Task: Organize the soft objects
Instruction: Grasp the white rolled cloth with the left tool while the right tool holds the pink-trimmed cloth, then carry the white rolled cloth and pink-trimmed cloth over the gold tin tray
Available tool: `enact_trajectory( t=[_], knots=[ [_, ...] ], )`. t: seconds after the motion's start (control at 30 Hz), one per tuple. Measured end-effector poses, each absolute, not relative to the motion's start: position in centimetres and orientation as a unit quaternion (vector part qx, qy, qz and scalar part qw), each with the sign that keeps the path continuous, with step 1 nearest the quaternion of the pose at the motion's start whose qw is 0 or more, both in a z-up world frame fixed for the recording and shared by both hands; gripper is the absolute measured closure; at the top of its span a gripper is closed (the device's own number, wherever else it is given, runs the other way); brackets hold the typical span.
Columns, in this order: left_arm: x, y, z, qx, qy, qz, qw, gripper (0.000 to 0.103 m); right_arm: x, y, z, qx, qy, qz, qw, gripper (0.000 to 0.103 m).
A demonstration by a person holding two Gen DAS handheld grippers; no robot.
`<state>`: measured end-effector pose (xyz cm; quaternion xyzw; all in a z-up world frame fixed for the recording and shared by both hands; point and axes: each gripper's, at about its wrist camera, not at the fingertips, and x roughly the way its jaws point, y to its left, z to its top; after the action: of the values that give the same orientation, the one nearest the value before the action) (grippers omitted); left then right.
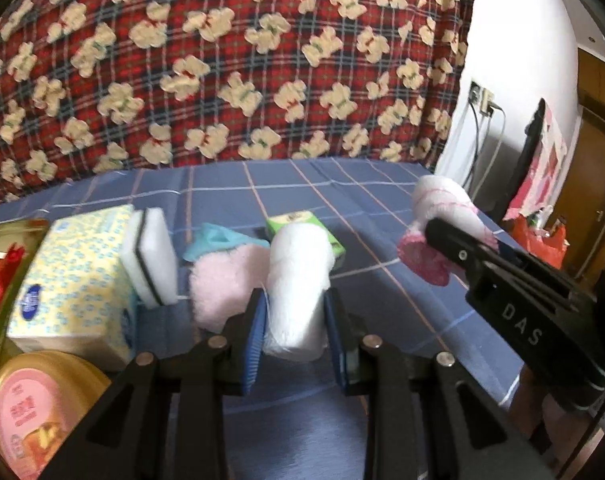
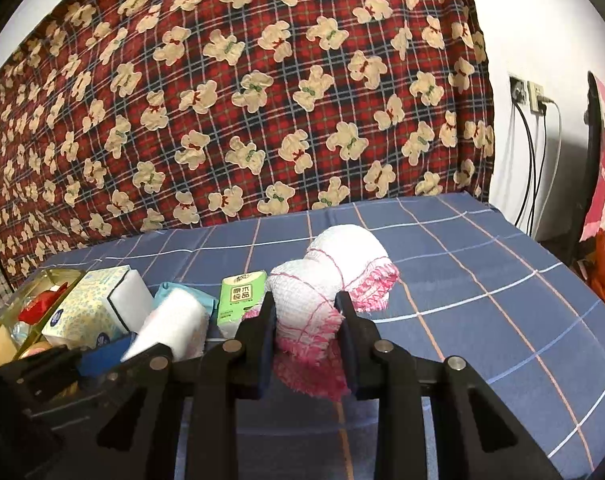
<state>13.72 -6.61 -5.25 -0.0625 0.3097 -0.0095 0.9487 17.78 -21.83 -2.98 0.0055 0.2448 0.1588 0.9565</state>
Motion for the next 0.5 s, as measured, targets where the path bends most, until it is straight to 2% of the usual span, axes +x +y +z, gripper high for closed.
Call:
enact_trajectory(
  t=[0.5],
  knots=[
    [12.1, -3.9, -4.8, -0.069, 0.284, 0.054, 0.955, 0.075, 17.9, -20.2, -2.9, 0.024, 0.241, 0.191, 0.951, 0.073]
  ],
)
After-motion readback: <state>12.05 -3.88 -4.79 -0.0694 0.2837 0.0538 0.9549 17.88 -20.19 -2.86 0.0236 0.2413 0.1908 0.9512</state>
